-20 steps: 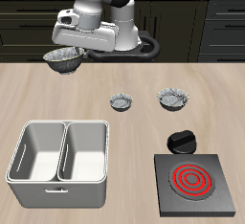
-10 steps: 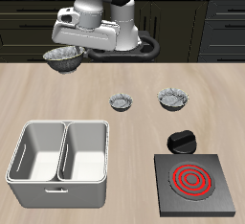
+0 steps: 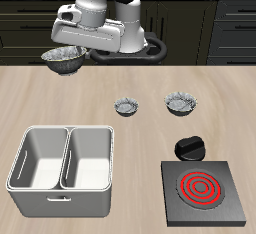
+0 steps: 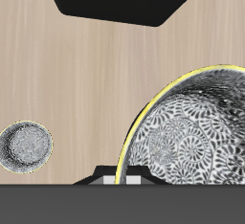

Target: Place the largest bowl in the left side of the drainer and the medium bowl in the right side

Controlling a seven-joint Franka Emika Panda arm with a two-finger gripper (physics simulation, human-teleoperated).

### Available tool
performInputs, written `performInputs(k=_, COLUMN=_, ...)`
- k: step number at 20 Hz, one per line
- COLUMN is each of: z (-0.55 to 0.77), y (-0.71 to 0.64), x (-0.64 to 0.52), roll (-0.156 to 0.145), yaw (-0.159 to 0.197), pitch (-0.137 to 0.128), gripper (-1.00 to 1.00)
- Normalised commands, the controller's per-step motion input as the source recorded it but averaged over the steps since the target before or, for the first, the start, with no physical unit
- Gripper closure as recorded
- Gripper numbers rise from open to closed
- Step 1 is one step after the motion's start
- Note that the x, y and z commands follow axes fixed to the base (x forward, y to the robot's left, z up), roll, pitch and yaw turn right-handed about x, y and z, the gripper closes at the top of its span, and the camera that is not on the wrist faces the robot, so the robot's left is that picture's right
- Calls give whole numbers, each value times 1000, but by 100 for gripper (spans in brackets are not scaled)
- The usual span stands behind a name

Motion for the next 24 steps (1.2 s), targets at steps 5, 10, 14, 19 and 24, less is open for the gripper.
performInputs(k=5, z=206, y=131, x=256, roll=-9, yaw=-11, pitch=-2, gripper=100)
performInputs(k=10, z=202, y=221, x=329, roll=50, yaw=33, pitch=23, gripper=100)
performInputs(k=14, z=180, y=209, x=192, roll=67, yaw=1, pitch=-6, gripper=100)
performInputs(k=19, z=253, y=150, x=302, roll=48, yaw=-46, pitch=11, gripper=100)
performInputs(k=24, z=337, y=180, x=275, roll=127, yaw=-37, pitch=-18, gripper=100)
